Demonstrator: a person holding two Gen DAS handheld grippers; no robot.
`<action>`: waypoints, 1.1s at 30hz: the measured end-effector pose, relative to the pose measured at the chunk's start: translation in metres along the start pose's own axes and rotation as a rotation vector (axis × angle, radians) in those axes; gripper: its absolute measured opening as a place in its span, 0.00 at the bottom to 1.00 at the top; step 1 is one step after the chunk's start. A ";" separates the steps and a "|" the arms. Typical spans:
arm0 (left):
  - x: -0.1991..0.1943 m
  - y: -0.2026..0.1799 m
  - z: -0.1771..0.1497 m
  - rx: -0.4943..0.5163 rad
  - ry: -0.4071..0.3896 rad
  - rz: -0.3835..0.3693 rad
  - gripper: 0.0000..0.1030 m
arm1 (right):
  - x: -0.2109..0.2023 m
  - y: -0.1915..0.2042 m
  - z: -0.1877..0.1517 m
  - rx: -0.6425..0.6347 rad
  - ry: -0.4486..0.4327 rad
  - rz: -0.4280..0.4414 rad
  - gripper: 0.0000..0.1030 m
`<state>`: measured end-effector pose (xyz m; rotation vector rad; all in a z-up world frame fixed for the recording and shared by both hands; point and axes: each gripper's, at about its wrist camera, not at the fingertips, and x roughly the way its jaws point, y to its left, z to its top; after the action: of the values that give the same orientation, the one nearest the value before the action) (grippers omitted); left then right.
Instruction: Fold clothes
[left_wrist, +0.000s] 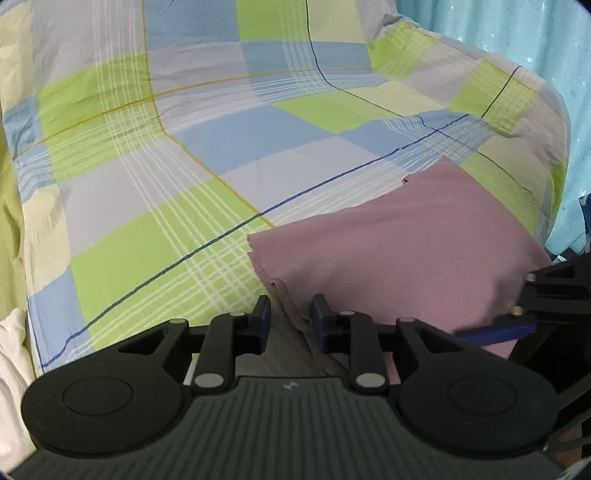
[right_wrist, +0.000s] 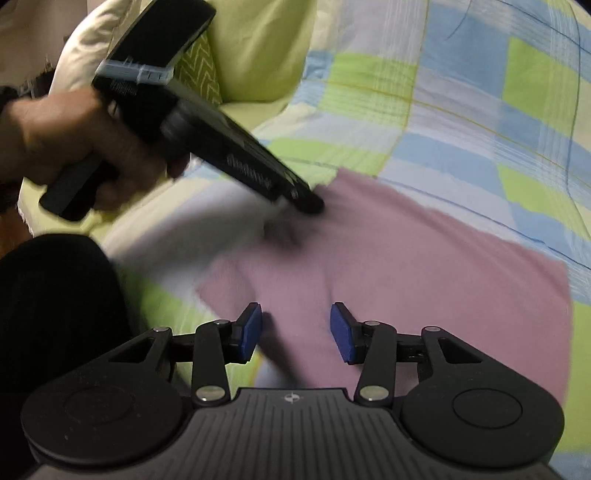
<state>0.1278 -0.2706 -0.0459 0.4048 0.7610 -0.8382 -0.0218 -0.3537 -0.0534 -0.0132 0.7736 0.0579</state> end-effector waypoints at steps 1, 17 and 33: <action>-0.004 -0.003 0.001 0.012 0.003 0.011 0.19 | -0.006 0.000 -0.002 -0.005 0.013 -0.010 0.40; -0.020 -0.057 -0.028 0.104 0.116 -0.048 0.18 | -0.038 -0.056 -0.025 0.230 0.033 -0.165 0.41; -0.028 -0.084 -0.040 0.104 0.115 -0.054 0.17 | -0.046 -0.059 -0.032 0.261 0.058 -0.151 0.40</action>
<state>0.0323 -0.2845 -0.0547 0.5309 0.8399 -0.9137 -0.0738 -0.4160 -0.0451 0.1756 0.8317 -0.1877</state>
